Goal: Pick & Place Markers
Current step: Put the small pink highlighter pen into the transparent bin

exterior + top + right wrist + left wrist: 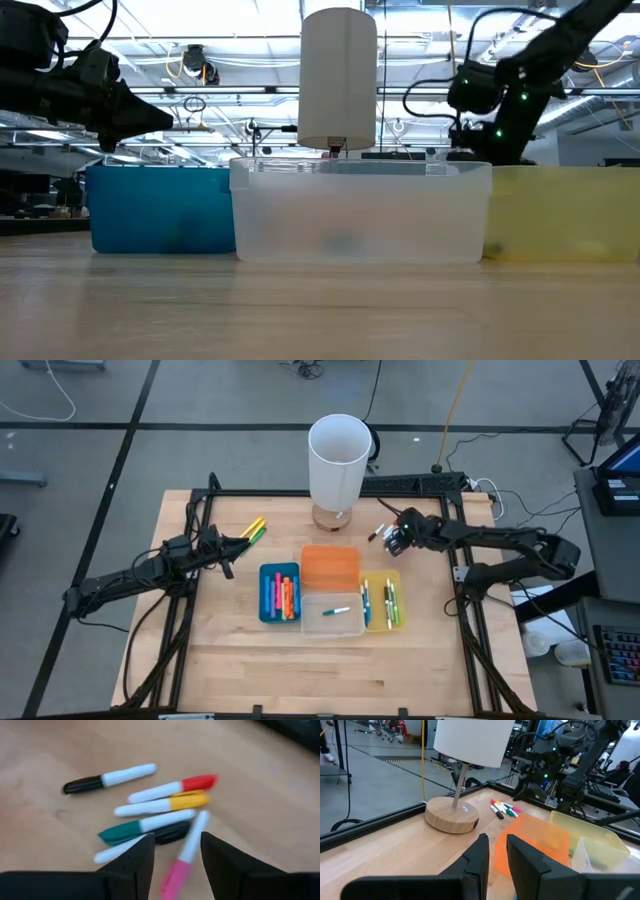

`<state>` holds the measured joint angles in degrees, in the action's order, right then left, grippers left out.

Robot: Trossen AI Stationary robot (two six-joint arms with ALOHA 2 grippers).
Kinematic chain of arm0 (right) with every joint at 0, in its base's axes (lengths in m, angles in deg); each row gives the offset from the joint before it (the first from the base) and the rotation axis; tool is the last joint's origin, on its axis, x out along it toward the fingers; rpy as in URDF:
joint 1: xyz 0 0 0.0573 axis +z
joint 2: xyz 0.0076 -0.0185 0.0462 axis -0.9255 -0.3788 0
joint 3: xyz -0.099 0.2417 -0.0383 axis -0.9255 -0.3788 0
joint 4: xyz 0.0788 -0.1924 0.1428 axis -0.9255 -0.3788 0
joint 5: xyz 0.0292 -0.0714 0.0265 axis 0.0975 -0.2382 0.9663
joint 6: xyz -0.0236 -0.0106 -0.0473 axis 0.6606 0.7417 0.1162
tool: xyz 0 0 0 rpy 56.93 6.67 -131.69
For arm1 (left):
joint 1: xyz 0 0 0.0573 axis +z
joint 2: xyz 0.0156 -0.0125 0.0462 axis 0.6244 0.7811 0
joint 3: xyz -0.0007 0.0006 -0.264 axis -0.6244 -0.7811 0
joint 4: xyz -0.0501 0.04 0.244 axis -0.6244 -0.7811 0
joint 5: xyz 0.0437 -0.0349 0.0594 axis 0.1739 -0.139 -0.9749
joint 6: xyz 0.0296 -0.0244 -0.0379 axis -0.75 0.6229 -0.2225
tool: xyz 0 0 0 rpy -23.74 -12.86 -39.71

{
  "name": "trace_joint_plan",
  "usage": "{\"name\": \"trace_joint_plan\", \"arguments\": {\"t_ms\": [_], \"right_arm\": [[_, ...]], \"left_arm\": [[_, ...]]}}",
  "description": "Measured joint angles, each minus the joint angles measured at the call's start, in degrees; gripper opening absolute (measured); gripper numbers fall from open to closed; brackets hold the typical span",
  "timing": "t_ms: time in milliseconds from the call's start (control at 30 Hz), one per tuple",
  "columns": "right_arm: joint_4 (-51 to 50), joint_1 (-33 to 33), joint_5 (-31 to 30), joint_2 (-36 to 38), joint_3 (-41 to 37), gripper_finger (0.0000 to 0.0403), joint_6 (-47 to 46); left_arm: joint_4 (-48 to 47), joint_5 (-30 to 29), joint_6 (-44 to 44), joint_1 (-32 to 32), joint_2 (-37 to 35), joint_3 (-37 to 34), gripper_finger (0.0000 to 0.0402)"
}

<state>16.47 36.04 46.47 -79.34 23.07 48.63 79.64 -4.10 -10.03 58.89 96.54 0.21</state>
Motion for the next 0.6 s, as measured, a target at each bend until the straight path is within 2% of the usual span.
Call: {"name": "trace_joint_plan", "arguments": {"t_ms": [100, 233, 600], "right_arm": [[3.97, -1.62, 3.47, 0.03, -2.91, 0.0145, 0.34], [3.84, -2.67, 1.76, 0.04, -3.84, 0.0145, 1.2], [0.1, -2.63, 1.95, 0.07, -4.02, 0.0141, -0.17]], "left_arm": [[0.0, 0.0, -0.02, 0.0, 0.0, 0.0, 0.0072], [-0.01, 0.0, -0.02, 0.0, 0.0, 0.0, 0.0072], [-0.02, 0.0, -0.02, 0.02, 0.0, 0.0, 0.0072]]}}
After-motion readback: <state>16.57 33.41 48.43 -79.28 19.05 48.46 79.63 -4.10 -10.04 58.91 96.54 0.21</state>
